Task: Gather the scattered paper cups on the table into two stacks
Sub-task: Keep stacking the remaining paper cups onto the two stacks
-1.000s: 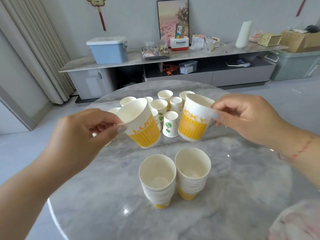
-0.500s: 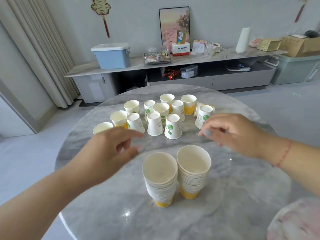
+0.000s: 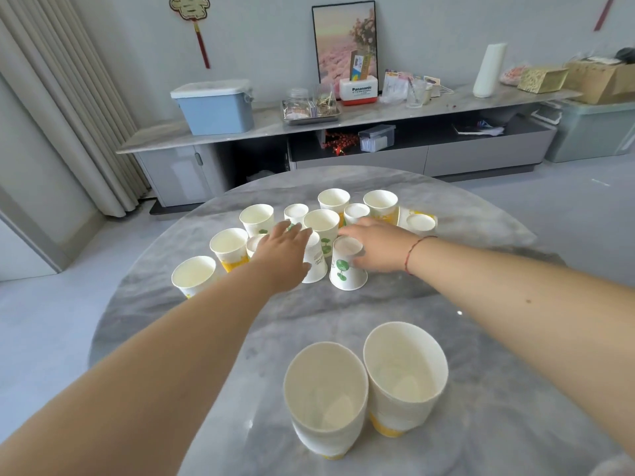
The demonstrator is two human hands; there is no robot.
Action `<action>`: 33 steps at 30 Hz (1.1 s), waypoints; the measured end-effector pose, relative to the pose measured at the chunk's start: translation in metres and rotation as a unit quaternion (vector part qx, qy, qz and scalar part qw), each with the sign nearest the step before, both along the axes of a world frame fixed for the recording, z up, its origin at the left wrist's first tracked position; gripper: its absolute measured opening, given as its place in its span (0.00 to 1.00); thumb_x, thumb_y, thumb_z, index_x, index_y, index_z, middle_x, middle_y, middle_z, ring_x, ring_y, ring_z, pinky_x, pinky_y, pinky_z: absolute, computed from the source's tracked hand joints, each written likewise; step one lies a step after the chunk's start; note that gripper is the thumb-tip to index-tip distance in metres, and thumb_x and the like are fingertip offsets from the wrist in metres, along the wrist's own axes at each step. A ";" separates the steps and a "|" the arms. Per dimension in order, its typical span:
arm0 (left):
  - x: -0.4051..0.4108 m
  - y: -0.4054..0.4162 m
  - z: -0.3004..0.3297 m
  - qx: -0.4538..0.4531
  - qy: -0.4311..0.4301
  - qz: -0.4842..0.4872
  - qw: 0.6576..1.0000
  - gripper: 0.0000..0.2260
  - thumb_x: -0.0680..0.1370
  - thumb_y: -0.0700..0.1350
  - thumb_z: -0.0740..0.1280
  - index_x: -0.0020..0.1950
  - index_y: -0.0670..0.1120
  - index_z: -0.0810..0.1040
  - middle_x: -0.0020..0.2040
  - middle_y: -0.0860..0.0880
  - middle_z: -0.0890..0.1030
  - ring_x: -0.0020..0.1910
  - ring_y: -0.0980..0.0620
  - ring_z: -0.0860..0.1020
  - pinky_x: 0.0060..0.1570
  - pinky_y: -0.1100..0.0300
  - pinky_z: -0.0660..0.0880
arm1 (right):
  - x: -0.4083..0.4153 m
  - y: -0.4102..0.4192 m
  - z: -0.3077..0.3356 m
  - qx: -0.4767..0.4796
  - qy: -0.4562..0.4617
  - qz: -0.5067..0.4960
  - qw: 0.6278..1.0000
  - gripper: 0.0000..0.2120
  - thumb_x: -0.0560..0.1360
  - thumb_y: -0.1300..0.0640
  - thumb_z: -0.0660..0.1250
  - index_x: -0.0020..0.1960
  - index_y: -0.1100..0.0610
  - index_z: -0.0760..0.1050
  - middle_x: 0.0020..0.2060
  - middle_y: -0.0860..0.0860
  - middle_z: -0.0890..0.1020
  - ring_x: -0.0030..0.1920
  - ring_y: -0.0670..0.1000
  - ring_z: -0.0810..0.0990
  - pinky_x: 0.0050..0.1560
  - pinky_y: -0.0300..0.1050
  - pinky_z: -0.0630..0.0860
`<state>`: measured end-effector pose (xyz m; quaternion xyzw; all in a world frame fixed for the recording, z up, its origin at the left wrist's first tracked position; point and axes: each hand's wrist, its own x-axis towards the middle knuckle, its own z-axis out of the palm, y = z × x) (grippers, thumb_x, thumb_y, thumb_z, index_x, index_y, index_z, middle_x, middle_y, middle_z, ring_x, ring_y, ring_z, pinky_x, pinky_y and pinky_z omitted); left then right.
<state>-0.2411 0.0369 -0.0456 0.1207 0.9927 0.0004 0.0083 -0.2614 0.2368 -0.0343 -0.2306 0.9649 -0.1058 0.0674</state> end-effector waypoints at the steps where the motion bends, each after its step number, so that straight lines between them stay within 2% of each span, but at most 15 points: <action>1: -0.009 0.002 -0.005 0.004 -0.012 0.005 1.000 0.32 0.78 0.50 0.62 0.77 0.45 0.51 0.78 0.46 0.53 0.77 0.46 0.48 0.73 0.47 0.55 | -0.005 -0.003 -0.003 0.011 -0.008 -0.004 1.000 0.27 0.71 0.48 0.65 0.68 0.45 0.63 0.62 0.54 0.70 0.64 0.58 0.70 0.61 0.50 0.70; 5: -0.025 0.015 -0.013 0.051 -0.024 0.035 0.998 0.33 0.77 0.50 0.64 0.76 0.40 0.52 0.75 0.41 0.61 0.75 0.41 0.54 0.71 0.49 0.60 | -0.011 -0.014 -0.013 0.034 -0.023 -0.013 0.999 0.28 0.73 0.51 0.66 0.70 0.51 0.62 0.66 0.56 0.69 0.64 0.59 0.71 0.62 0.53 0.71; 8: -0.025 0.026 -0.009 0.024 0.012 0.051 0.998 0.29 0.74 0.52 0.68 0.70 0.42 0.62 0.65 0.40 0.70 0.65 0.39 0.67 0.58 0.49 0.69 | -0.011 -0.016 -0.017 0.022 -0.011 -0.012 1.000 0.28 0.69 0.53 0.71 0.66 0.52 0.64 0.62 0.56 0.72 0.58 0.59 0.75 0.55 0.52 0.75; 11: -0.016 0.026 -0.002 0.024 0.015 0.049 0.998 0.27 0.70 0.55 0.71 0.64 0.43 0.69 0.59 0.42 0.72 0.57 0.40 0.74 0.50 0.50 0.73 | -0.006 -0.012 -0.013 0.007 0.001 -0.005 1.000 0.28 0.67 0.54 0.73 0.62 0.55 0.66 0.56 0.55 0.77 0.50 0.57 0.76 0.48 0.49 0.75; 15: 0.010 0.013 0.027 0.217 0.060 0.147 0.963 0.21 0.68 0.52 0.72 0.54 0.43 0.71 0.46 0.47 0.76 0.42 0.46 0.77 0.36 0.55 0.72 | 0.008 0.011 0.009 -0.071 0.038 -0.082 0.993 0.26 0.64 0.51 0.75 0.54 0.56 0.66 0.43 0.52 0.77 0.41 0.54 0.75 0.37 0.45 0.69; 17: 0.022 0.000 0.040 0.354 0.058 0.215 0.909 0.17 0.66 0.53 0.72 0.41 0.43 0.70 0.34 0.49 0.74 0.31 0.49 0.74 0.30 0.59 0.68 | 0.014 0.026 0.024 -0.199 0.026 -0.182 0.963 0.25 0.63 0.49 0.75 0.51 0.56 0.65 0.39 0.48 0.75 0.37 0.50 0.74 0.34 0.44 0.67; 18: 0.028 -0.007 0.045 0.451 0.036 0.236 0.860 0.17 0.66 0.53 0.73 0.37 0.42 0.71 0.32 0.48 0.76 0.31 0.48 0.76 0.32 0.60 0.71 | 0.019 0.032 0.033 -0.297 -0.007 -0.227 0.927 0.25 0.63 0.49 0.76 0.51 0.56 0.66 0.38 0.48 0.74 0.36 0.48 0.73 0.33 0.43 0.67; 19: 0.035 -0.012 0.050 0.576 -0.004 0.240 0.781 0.16 0.67 0.52 0.73 0.36 0.41 0.74 0.36 0.45 0.80 0.35 0.46 0.80 0.38 0.58 0.76 | 0.026 0.036 0.041 -0.408 -0.059 -0.246 0.877 0.24 0.63 0.51 0.76 0.50 0.56 0.67 0.37 0.49 0.75 0.35 0.48 0.73 0.33 0.43 0.68; 21: 0.055 -0.012 0.063 0.776 -0.100 0.212 0.586 0.12 0.72 0.46 0.72 0.47 0.38 0.77 0.50 0.37 0.81 0.49 0.42 0.83 0.54 0.51 0.78 | 0.045 0.039 0.055 -0.582 -0.174 -0.212 0.766 0.20 0.64 0.54 0.76 0.49 0.56 0.70 0.38 0.52 0.77 0.36 0.50 0.75 0.34 0.43 0.70; 22: 0.067 -0.010 0.069 0.815 -0.134 0.184 0.532 0.14 0.74 0.44 0.71 0.54 0.37 0.75 0.54 0.36 0.80 0.52 0.41 0.82 0.56 0.50 0.78 | 0.056 0.038 0.060 -0.624 -0.218 -0.176 0.729 0.18 0.63 0.55 0.76 0.48 0.56 0.72 0.39 0.53 0.78 0.36 0.50 0.76 0.35 0.42 0.71; 23: 0.079 -0.006 0.075 0.821 -0.159 0.151 0.527 0.16 0.74 0.43 0.70 0.58 0.37 0.74 0.55 0.37 0.80 0.53 0.42 0.82 0.56 0.51 0.79 | 0.068 0.035 0.064 -0.641 -0.245 -0.138 0.714 0.16 0.62 0.56 0.75 0.46 0.56 0.73 0.38 0.53 0.79 0.36 0.50 0.77 0.36 0.42 0.72; 24: 0.091 -0.001 0.082 0.808 -0.173 0.118 0.550 0.17 0.72 0.43 0.70 0.59 0.39 0.75 0.55 0.40 0.81 0.51 0.45 0.82 0.55 0.53 0.79 | 0.079 0.032 0.068 -0.640 -0.256 -0.108 0.716 0.17 0.61 0.56 0.75 0.46 0.56 0.74 0.38 0.52 0.79 0.36 0.50 0.77 0.36 0.42 0.73; 27: 0.124 0.009 0.097 0.734 -0.175 0.031 0.655 0.17 0.67 0.41 0.74 0.54 0.45 0.79 0.52 0.46 0.84 0.50 0.49 0.82 0.57 0.55 0.78 | 0.109 0.026 0.078 -0.610 -0.259 -0.052 0.747 0.27 0.54 0.54 0.76 0.51 0.57 0.72 0.41 0.50 0.81 0.42 0.50 0.79 0.40 0.44 0.73; 30: 0.151 0.010 0.105 0.655 -0.135 -0.002 0.743 0.22 0.60 0.47 0.76 0.53 0.49 0.80 0.52 0.47 0.85 0.54 0.48 0.82 0.59 0.52 0.75 | 0.135 0.031 0.080 -0.554 -0.249 0.005 0.795 0.31 0.56 0.56 0.76 0.58 0.57 0.73 0.50 0.55 0.83 0.52 0.55 0.81 0.51 0.50 0.76; 33: 0.174 0.004 0.100 0.576 -0.131 -0.007 0.807 0.29 0.56 0.51 0.78 0.56 0.51 0.79 0.52 0.51 0.85 0.53 0.52 0.82 0.58 0.52 0.75 | 0.158 0.042 0.074 -0.502 -0.211 0.018 0.839 0.37 0.57 0.56 0.78 0.64 0.53 0.70 0.57 0.57 0.81 0.60 0.57 0.78 0.61 0.55 0.75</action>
